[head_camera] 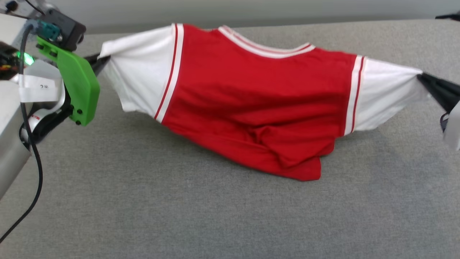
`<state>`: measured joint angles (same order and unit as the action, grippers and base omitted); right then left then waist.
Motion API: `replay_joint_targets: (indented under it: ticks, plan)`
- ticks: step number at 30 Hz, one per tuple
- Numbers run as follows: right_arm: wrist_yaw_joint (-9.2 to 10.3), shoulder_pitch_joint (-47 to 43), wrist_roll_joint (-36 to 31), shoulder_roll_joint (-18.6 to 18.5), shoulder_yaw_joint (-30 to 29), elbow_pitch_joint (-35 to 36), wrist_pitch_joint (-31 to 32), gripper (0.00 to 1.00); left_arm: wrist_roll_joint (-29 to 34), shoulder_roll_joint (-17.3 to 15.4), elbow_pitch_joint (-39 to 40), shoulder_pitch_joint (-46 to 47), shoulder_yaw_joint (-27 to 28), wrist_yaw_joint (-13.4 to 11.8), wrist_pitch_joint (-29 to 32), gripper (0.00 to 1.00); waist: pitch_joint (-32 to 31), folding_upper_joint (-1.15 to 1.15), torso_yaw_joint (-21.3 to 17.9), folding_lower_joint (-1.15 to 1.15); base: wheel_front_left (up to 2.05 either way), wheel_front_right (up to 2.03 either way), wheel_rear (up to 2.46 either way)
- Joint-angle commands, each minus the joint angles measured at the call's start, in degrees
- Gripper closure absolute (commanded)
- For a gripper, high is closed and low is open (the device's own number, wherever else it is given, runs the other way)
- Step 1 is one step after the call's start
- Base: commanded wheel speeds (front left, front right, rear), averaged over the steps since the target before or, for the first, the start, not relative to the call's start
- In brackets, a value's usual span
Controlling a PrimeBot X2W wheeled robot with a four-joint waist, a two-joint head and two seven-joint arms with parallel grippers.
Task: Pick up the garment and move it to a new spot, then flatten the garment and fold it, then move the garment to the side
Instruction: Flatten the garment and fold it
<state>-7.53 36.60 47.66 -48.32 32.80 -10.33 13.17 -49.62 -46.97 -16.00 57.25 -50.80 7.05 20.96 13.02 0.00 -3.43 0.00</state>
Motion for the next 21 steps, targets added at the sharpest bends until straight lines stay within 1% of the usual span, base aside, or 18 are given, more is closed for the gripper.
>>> replay_joint_targets:
  ticks: [1,6,10,14,21]
  plan:
    - [0.04,1.74,-0.18,-0.71,-0.64,0.51,-0.70,1.00,1.06,-0.53,1.21,1.50,0.86,-0.74,-1.20,1.00,-3.20,0.00,2.06,0.00,0.00,0.00,0.00]
    - [0.04,5.72,-1.23,-1.55,-2.42,1.67,-0.84,1.00,2.96,-0.69,5.58,4.63,2.85,-2.83,-3.52,1.00,-3.45,0.00,2.59,0.00,0.00,0.00,0.00]
    - [0.04,11.14,-2.79,-0.60,-3.54,1.87,-0.22,1.00,4.83,0.43,7.23,9.21,4.22,-3.96,-4.13,1.00,-1.44,0.00,2.54,0.00,0.00,0.00,0.00]
    - [0.04,18.89,-6.12,1.33,-3.86,-0.05,1.09,1.00,7.13,2.92,5.67,15.23,5.02,-4.29,-4.52,1.00,2.09,0.00,2.19,0.00,0.00,0.00,0.00]
    - [0.04,36.53,-10.97,5.98,-3.55,-6.18,2.18,1.00,11.40,6.88,-0.65,28.79,6.55,-3.20,-5.95,1.00,9.23,0.00,0.84,0.00,0.00,0.00,0.00]
